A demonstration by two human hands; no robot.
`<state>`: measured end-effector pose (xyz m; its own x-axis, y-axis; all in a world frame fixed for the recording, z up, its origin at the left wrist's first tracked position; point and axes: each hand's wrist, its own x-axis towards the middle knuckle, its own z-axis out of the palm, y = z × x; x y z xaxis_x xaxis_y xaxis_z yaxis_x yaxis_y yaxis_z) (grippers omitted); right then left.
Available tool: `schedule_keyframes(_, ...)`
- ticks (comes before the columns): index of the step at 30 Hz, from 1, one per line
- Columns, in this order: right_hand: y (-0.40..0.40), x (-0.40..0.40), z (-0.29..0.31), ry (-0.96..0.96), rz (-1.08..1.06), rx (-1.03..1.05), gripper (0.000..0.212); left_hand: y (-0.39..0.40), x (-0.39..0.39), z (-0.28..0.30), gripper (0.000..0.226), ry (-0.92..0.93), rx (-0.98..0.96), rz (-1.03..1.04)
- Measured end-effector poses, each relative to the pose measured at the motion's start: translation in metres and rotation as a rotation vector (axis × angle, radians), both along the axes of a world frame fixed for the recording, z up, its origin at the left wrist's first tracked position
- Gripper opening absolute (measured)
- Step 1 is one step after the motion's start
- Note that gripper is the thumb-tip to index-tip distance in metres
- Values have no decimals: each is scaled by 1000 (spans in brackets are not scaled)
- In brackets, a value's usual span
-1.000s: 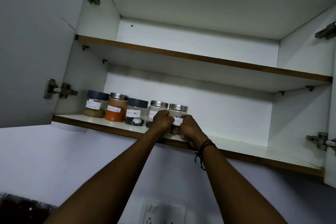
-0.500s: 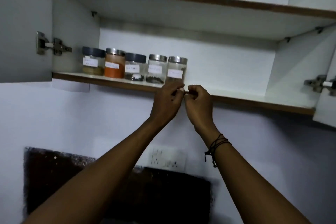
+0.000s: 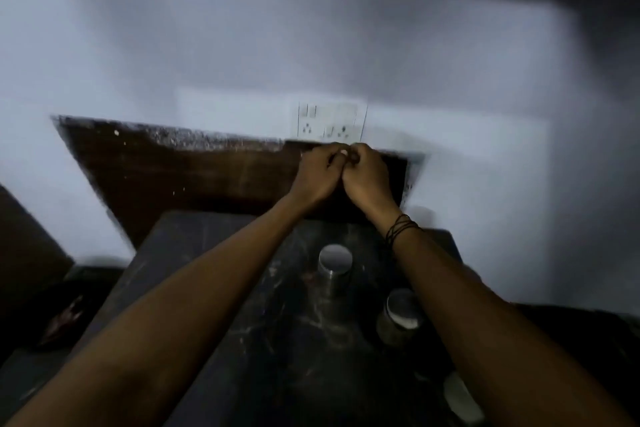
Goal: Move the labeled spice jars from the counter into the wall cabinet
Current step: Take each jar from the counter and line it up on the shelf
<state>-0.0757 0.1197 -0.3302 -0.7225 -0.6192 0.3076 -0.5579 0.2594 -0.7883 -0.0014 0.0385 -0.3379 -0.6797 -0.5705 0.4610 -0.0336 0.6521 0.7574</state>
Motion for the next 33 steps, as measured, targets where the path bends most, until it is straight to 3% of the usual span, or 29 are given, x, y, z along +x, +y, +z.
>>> schedule_keyframes(7, 37, 21, -159, -84, 32, 371, 25, 24, 13, -142, 22, -446, 93, -181)
schedule_keyframes(11, 50, 35, -199, -54, 36, 528, 39, 29, 17, -181, 25, -533, 87, -189)
schedule_keyframes(14, 52, 43, -213, 40, 23, 497, 46, 30, 16, -191, 34, -533, 109, -159)
schedule_keyframes(16, 52, 46, -219, 2, -24, 425, 47, 32, 16, -197, 39, -522, 160, -131)
schedule_keyframes(18, 51, 48, -226, -57, -62, 385, 48, 32, 16, -202, 45, -499, 287, -107)
schedule_keyframes(22, 49, 48, -239, 40, -36, 462, 64, 28, 13, -212, 54, -473, 601, -31)
schedule_keyframes(28, 53, 50, -238, 117, -50, 435, 73, 33, 17, -208, 37, -387, 640, 15)
schedule_keyframes(30, 54, 44, -233, 81, -32, 343, 72, 34, 19, -203, 27, -328, 610, 11)
schedule_keyframes(33, 58, 37, -218, 19, -18, 153, 78, 35, 25, -192, 35, -254, 663, 95)
